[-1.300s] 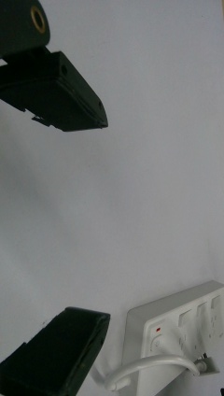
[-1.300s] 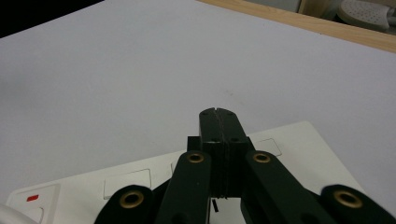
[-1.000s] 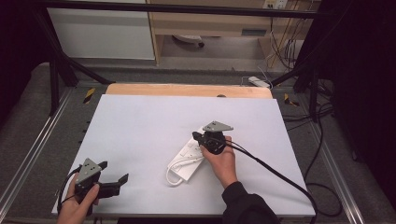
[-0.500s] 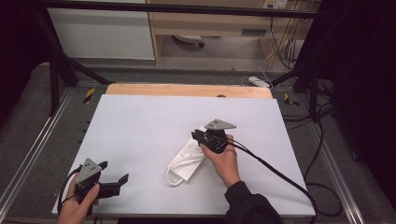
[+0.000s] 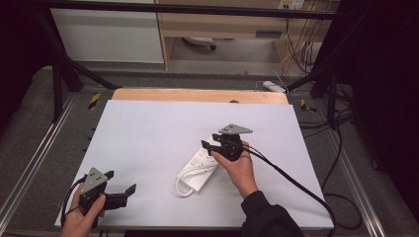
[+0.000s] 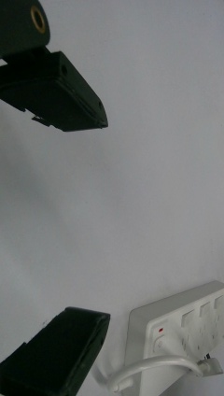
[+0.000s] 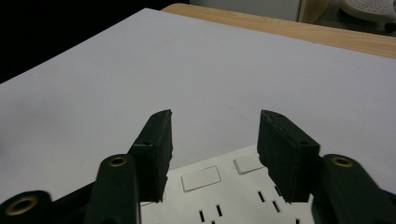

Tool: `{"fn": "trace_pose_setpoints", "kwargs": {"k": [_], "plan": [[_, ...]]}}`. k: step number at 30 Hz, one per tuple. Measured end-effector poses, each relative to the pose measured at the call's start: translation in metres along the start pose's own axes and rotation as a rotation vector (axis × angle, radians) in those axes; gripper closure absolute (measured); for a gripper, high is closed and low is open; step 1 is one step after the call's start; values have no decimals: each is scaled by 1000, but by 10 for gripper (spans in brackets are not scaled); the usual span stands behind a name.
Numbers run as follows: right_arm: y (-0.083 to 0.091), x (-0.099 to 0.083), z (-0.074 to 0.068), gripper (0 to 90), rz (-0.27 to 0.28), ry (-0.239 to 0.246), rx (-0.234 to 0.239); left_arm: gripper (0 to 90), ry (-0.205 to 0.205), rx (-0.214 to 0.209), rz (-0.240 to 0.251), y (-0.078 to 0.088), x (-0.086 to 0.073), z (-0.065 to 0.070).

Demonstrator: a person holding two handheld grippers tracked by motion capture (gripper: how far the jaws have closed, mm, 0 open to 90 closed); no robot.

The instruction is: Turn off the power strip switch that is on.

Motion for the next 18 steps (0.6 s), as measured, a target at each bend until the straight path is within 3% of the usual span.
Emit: {"fn": "trace_pose_setpoints", "kwargs": {"k": [11, 18], "plan": [[3, 1, 0, 211, -24, -34, 17, 65, -6, -6, -2, 0, 0, 1], [7, 5, 4, 69, -29, -35, -3, 65, -4, -4, -9, -1, -1, 1]]}}
Point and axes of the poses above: each handheld gripper's, and its own axes: y roughly backward along the jaws, x roughly out of its top, z roughly to its right, the point moved 8 cm from there along -y, roughly forward along the jaws, and after that the axes turned 3 degrees about -x, right-handed, at the moved point
